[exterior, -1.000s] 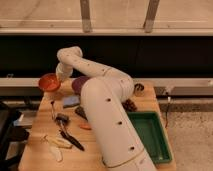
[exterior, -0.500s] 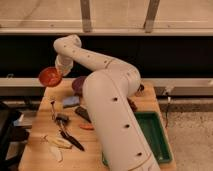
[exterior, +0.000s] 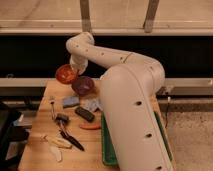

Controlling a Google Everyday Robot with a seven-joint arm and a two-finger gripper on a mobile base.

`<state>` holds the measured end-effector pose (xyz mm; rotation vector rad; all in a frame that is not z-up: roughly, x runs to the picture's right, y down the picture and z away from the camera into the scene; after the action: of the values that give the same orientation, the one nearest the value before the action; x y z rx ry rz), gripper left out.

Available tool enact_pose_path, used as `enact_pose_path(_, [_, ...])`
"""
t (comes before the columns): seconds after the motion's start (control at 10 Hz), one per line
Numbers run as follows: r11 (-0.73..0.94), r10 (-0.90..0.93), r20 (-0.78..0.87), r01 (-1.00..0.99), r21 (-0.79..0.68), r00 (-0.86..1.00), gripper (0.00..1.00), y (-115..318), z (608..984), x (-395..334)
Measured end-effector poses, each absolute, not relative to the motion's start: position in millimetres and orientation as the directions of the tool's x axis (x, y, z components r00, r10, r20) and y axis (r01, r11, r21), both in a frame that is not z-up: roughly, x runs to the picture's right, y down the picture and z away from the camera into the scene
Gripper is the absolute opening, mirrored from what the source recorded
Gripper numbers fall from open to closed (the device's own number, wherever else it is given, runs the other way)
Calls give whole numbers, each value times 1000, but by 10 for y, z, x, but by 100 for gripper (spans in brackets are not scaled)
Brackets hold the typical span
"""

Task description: Stack bowls into tray

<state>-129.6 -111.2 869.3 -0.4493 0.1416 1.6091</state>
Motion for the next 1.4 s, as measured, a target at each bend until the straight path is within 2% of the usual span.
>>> enact_pose_path(0.1, [-127,928,-366,-983,-134,-70,2,-1119,8692,-1152])
enact_pose_path(0.4, [-203,906,-377,-979,12,-192,29,-1002,8825,-818])
enact_pose_path(0.8, [-226,879,-413,-971,75,-236,71,-719,9048,-789])
enact_pose_path(0.9, [-232,873,-423,-969,80,-244,78,-654,9082,-794])
enact_pose_path(1.4, [-229,858,-447,-967,109,-253,80,-474,9107,-802])
